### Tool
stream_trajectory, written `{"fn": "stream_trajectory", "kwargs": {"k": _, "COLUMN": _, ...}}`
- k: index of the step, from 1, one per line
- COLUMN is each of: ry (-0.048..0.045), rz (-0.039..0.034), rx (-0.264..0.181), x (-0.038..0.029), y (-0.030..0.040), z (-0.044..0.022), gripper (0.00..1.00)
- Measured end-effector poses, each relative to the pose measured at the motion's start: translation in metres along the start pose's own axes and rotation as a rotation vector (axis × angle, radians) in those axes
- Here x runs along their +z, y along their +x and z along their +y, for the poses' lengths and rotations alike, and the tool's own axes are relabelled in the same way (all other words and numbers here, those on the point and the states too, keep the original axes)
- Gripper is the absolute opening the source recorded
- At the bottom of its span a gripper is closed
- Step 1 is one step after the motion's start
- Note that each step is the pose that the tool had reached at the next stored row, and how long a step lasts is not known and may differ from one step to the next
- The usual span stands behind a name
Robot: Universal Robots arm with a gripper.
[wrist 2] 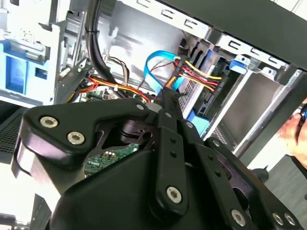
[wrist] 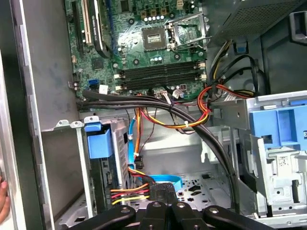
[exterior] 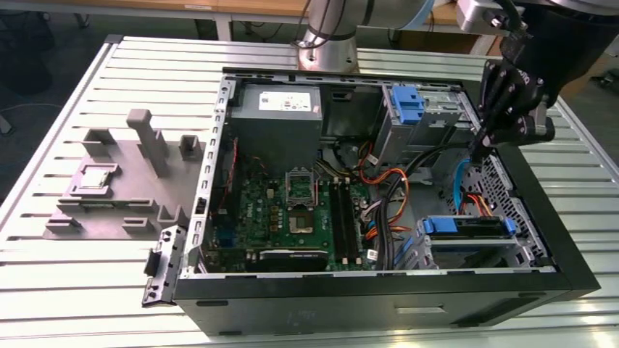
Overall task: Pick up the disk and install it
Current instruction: 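Insert the second disk wire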
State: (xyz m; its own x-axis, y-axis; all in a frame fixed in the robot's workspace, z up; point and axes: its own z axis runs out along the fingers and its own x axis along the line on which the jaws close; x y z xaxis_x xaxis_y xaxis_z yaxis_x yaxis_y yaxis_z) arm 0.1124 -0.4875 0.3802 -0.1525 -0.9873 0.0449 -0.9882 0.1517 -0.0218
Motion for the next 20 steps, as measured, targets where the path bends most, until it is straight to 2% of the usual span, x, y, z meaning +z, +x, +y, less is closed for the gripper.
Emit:
{"fn": "stream_trajectory", "kwargs": {"k": 3, "ry": -0.0023, "rz": 0.0264, "rx": 0.0, "x": 0.0005, "y": -0.0015, "z": -0.0007, "gripper": 0.1}}
{"fn": "stream_trajectory", "kwargs": {"k": 5, "ry": -0.002, "rz": 0.0363, "rx": 0.0, "x": 0.0019, "y": -0.0022, "z": -0.0008, "gripper": 0.1}}
{"fn": "stream_trajectory", "kwargs": {"k": 13, "ry": -0.0052, "rz": 0.0388, "rx": 0.002, "x": 0.0019, "y": -0.0042, "z": -0.001, "gripper": 0.1}}
{"fn": "stream_trajectory", "kwargs": {"k": 15, "ry": -0.0082, "rz": 0.0399, "rx": 0.003, "x": 0.0014, "y": -0.0047, "z": -0.0009, "gripper": 0.16}}
{"fn": "stream_trajectory", "kwargs": {"k": 17, "ry": -0.0115, "rz": 0.0403, "rx": 0.005, "x": 0.0012, "y": -0.0052, "z": -0.0008, "gripper": 0.16}}
{"fn": "stream_trajectory", "kwargs": {"k": 18, "ry": -0.0125, "rz": 0.0404, "rx": 0.006, "x": 0.0012, "y": -0.0058, "z": -0.0007, "gripper": 0.24}}
{"fn": "stream_trajectory", "kwargs": {"k": 20, "ry": -0.014, "rz": 0.0411, "rx": 0.009, "x": 0.0011, "y": -0.0072, "z": -0.0006, "gripper": 0.24}}
